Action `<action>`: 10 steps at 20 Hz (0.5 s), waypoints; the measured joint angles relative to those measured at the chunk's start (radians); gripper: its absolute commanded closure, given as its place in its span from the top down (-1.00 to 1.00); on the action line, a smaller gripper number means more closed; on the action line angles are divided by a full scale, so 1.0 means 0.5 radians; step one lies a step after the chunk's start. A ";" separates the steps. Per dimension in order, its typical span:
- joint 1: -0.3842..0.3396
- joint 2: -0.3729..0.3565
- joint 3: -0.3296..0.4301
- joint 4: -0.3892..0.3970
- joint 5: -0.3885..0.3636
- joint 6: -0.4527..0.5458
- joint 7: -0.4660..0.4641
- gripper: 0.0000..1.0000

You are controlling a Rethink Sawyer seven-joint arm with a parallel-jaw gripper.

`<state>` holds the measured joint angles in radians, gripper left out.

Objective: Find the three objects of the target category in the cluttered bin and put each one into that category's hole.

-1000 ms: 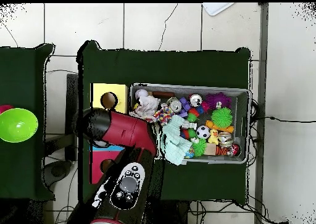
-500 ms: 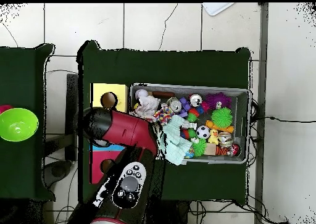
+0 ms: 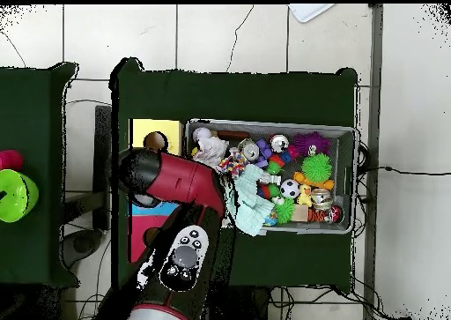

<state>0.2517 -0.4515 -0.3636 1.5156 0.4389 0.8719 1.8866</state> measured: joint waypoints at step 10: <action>-0.040 -0.020 0.039 0.023 0.001 -0.001 0.000 -1.00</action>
<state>0.2320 -0.4616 -0.3439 1.5274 0.4393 0.8715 1.8866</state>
